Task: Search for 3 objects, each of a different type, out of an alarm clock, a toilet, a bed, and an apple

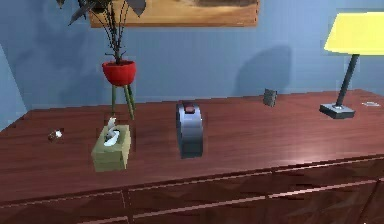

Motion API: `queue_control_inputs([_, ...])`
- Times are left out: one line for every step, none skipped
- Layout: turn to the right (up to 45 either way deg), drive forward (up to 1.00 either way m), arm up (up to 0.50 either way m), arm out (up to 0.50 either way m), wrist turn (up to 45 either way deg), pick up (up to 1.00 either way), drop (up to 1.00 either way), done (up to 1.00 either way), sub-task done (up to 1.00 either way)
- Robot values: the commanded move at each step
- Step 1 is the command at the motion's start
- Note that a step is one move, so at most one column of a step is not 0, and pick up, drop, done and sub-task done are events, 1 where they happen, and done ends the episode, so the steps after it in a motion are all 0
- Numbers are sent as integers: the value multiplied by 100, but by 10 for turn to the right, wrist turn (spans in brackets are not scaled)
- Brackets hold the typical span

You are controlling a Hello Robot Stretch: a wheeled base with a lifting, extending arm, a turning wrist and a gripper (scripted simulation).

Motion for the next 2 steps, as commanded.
queue_control_inputs([0, 0, 0, 0, 0, 0, 0, 0, 100])
queue_control_inputs([450, 0, 0, 0, 0, 0, 0, 0, 0])
